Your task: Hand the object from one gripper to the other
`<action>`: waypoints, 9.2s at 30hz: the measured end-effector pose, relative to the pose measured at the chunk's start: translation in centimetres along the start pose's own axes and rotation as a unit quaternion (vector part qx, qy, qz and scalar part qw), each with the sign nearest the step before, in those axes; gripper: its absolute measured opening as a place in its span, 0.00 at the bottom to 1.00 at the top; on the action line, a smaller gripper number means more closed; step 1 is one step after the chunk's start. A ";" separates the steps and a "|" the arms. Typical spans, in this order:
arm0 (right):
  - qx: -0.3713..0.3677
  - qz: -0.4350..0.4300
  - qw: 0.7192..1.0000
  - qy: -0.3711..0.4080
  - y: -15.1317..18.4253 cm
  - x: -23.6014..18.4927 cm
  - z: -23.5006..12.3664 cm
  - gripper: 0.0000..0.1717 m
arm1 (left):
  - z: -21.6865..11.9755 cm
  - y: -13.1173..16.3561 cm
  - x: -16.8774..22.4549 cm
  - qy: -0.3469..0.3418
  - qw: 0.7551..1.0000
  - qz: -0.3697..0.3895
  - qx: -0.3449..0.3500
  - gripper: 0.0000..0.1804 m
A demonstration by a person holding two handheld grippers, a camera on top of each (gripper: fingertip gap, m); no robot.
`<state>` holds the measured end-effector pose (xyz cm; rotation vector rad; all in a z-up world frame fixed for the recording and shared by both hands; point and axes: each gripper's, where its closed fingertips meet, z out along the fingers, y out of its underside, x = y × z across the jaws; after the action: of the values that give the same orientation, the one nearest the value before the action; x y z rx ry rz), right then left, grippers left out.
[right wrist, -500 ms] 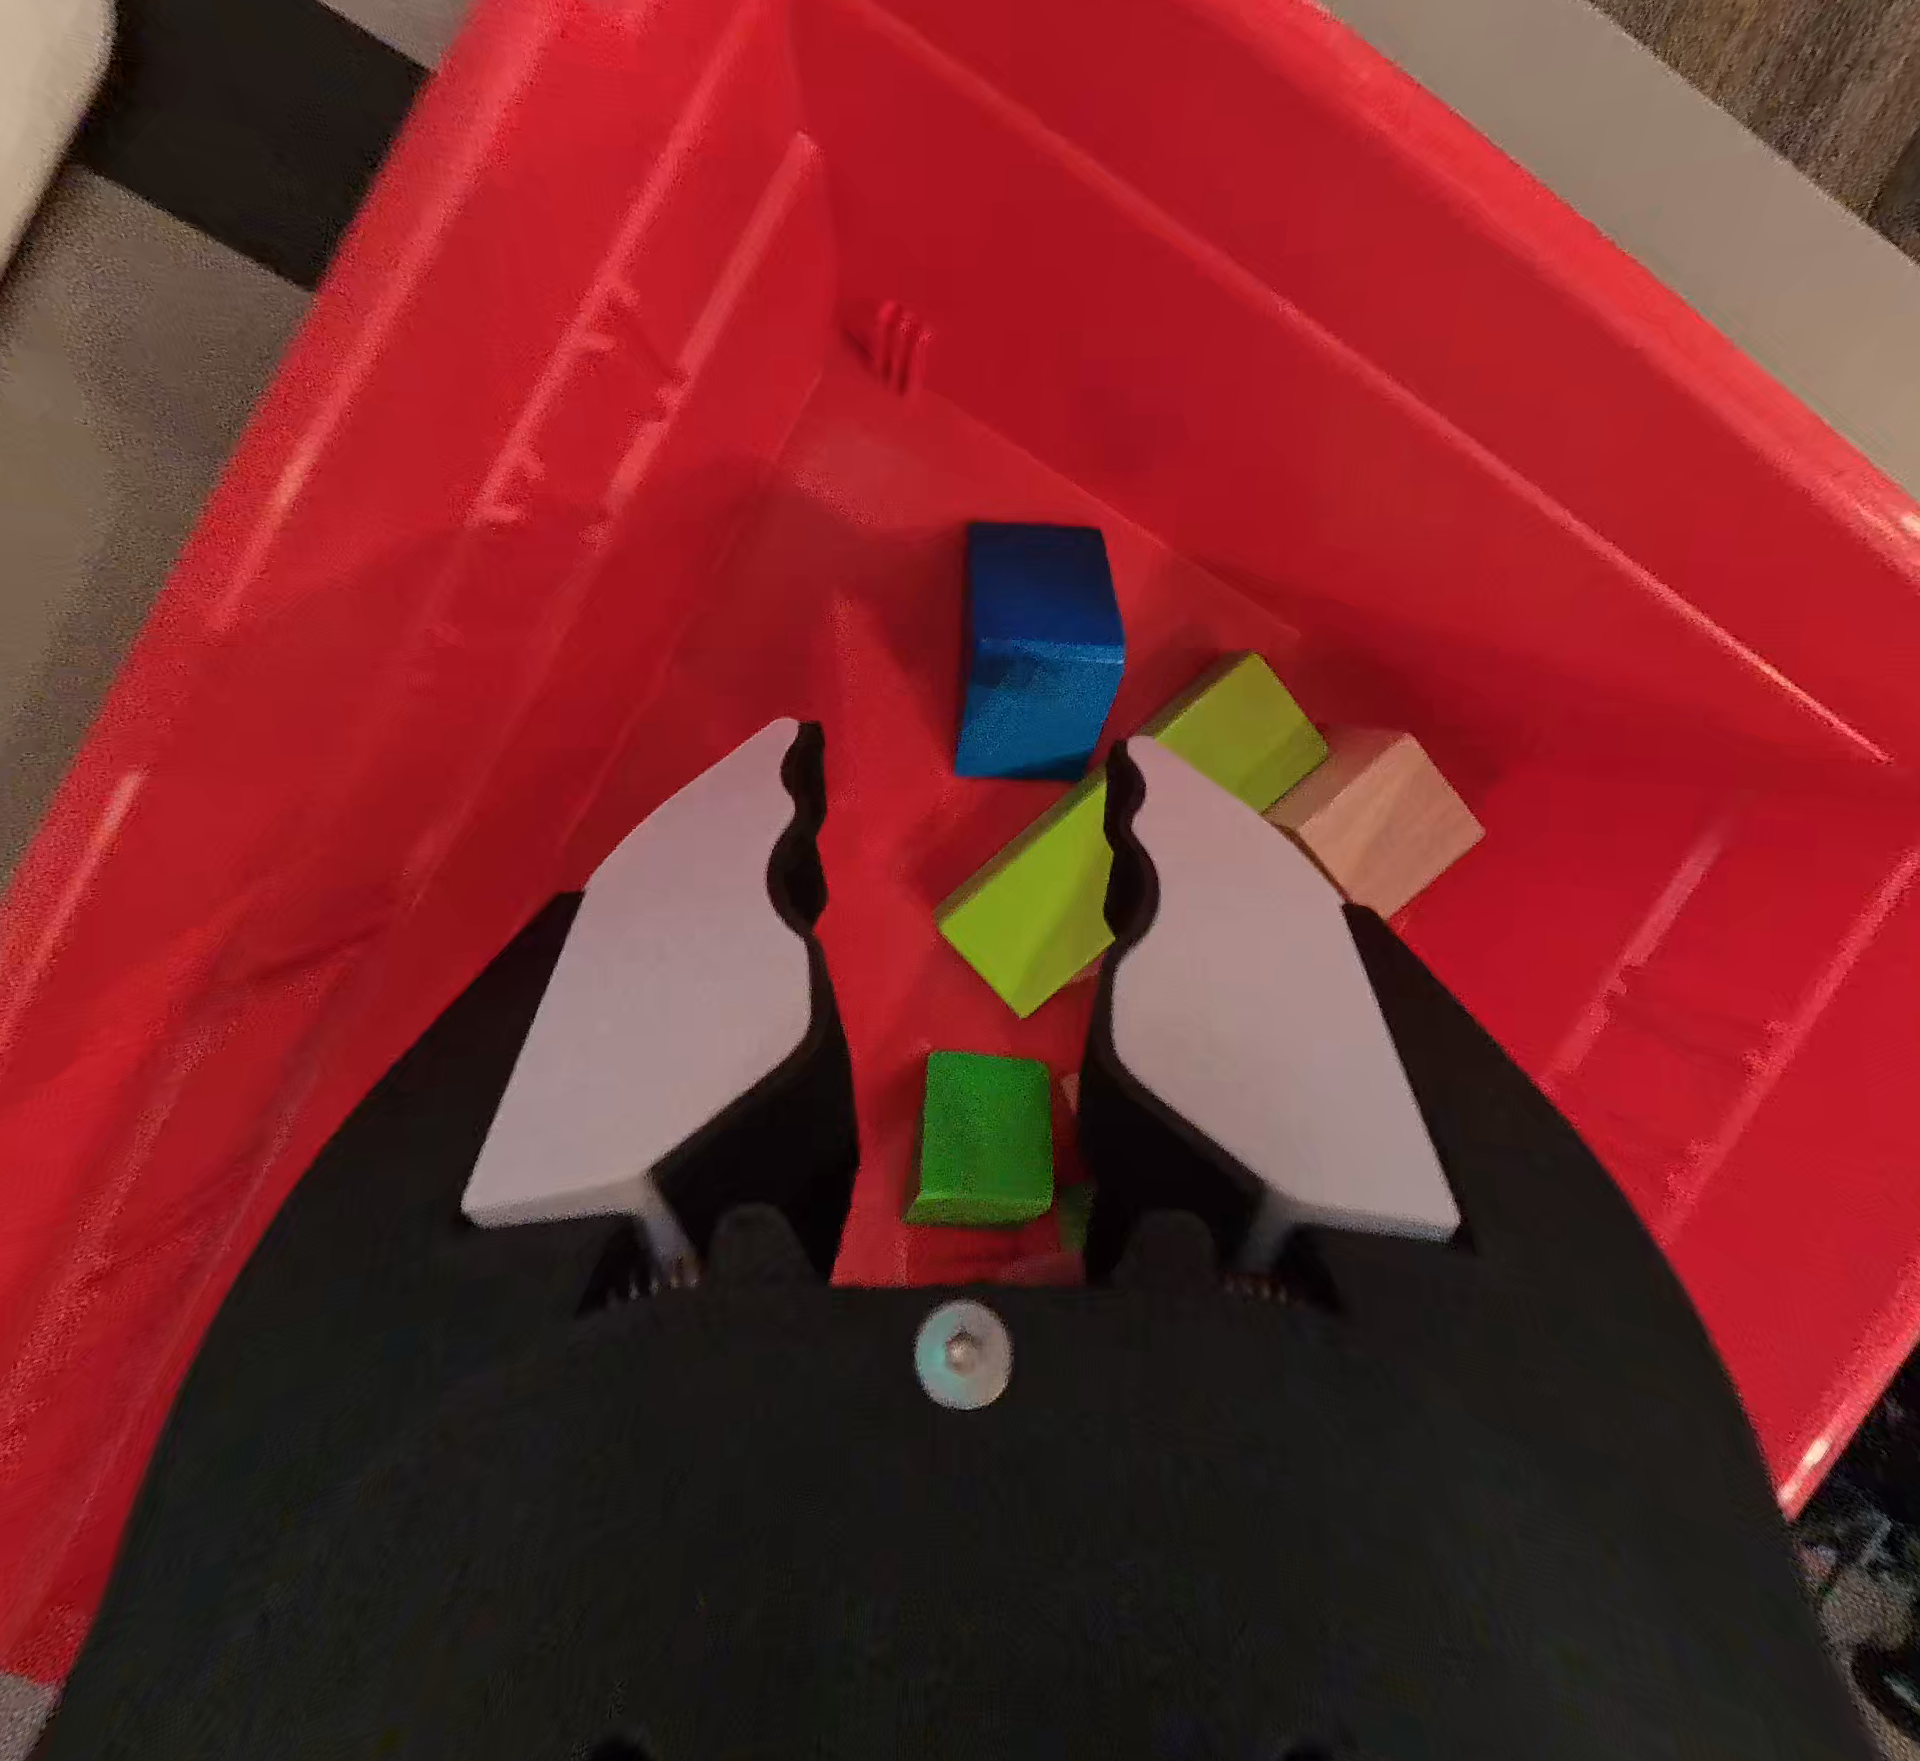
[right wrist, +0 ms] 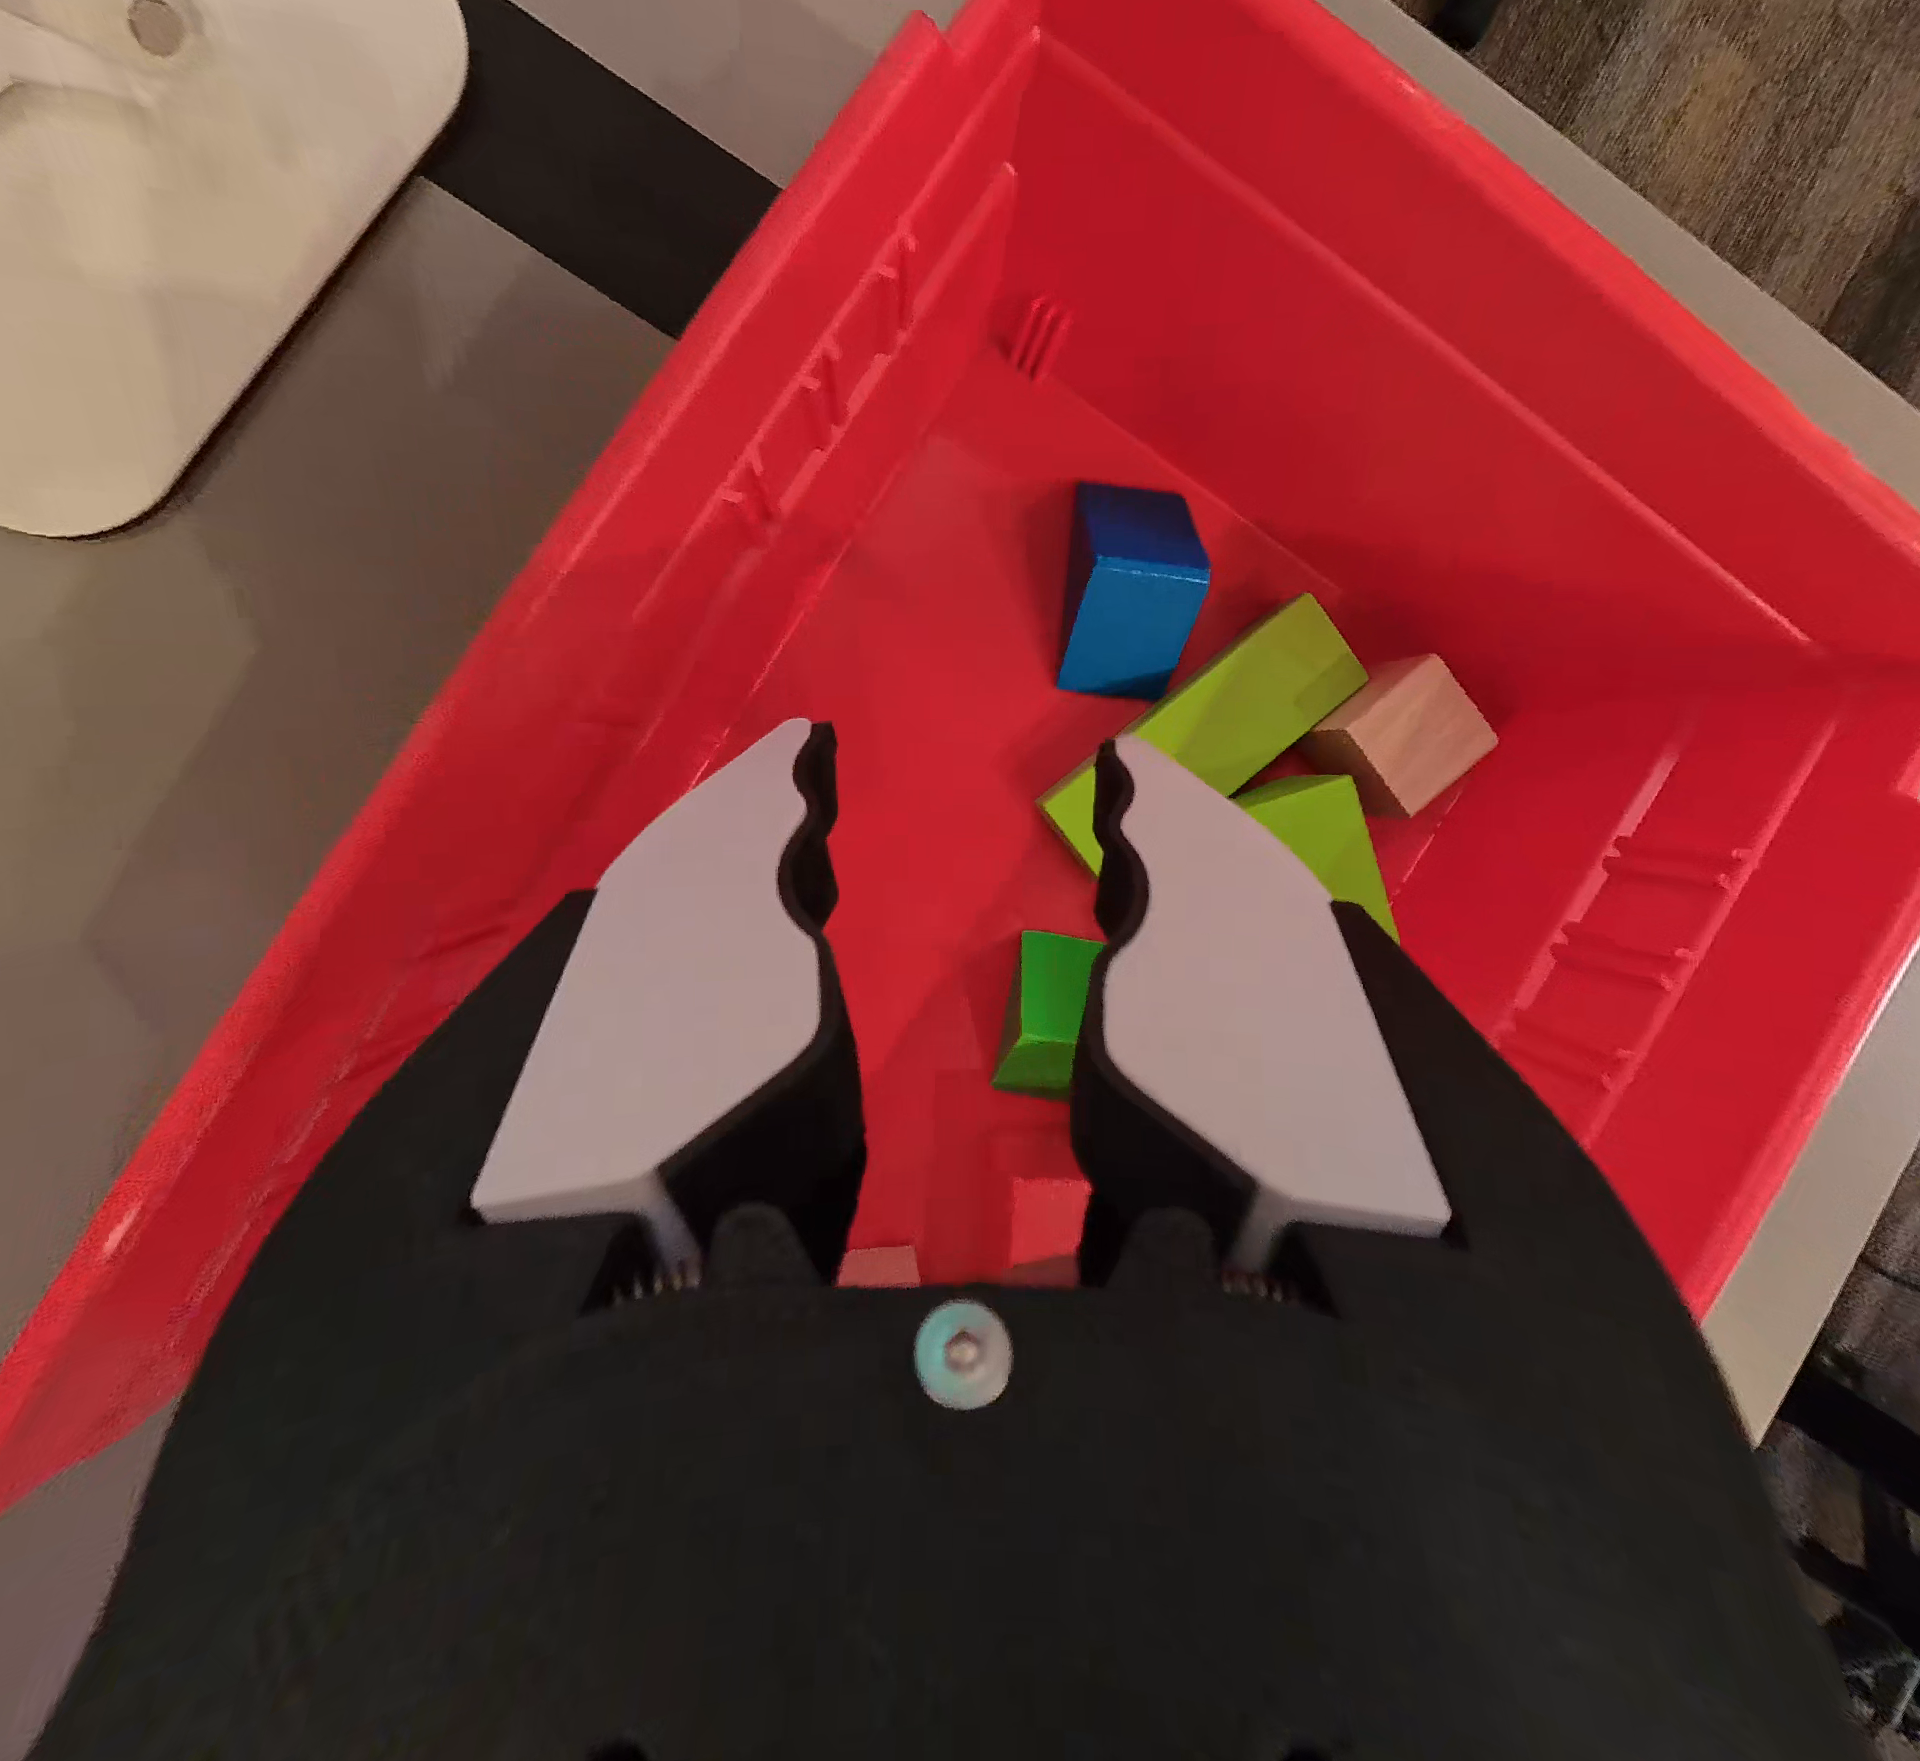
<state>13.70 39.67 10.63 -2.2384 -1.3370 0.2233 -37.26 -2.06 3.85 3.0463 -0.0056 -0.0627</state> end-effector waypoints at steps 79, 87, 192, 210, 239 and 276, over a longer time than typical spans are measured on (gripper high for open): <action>-0.159 -0.046 0.984 -0.068 6.4 -1.6 4.1 0.22 | -18.9 -9.3 17.4 0.208 0.834 0.132 0.494 0.12; -0.172 -0.027 0.984 -0.037 7.6 0.4 3.7 0.17 | -15.2 -8.8 8.6 0.100 0.891 0.065 0.438 0.18; -0.126 -0.075 0.987 -0.072 6.0 -2.2 -0.2 0.27 | -3.0 -6.3 -3.3 -0.111 0.987 0.067 0.090 0.28; -0.070 -0.102 0.990 -0.062 3.7 -3.8 -2.7 0.23 | -0.7 -9.4 -4.4 -0.099 0.988 0.056 0.105 0.16; 0.376 -0.117 0.815 -0.424 -14.9 -31.3 -16.8 0.30 | -26.2 -11.0 27.3 0.218 0.765 0.241 0.556 0.15; -0.330 -0.062 0.939 -0.079 12.9 -0.2 -0.4 0.27 | -16.5 -11.0 17.7 0.121 0.880 0.148 0.435 0.17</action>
<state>23.73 34.45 4.41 -2.6973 -1.8412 -0.1181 -18.85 10.35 18.45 3.8591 -0.6528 0.4727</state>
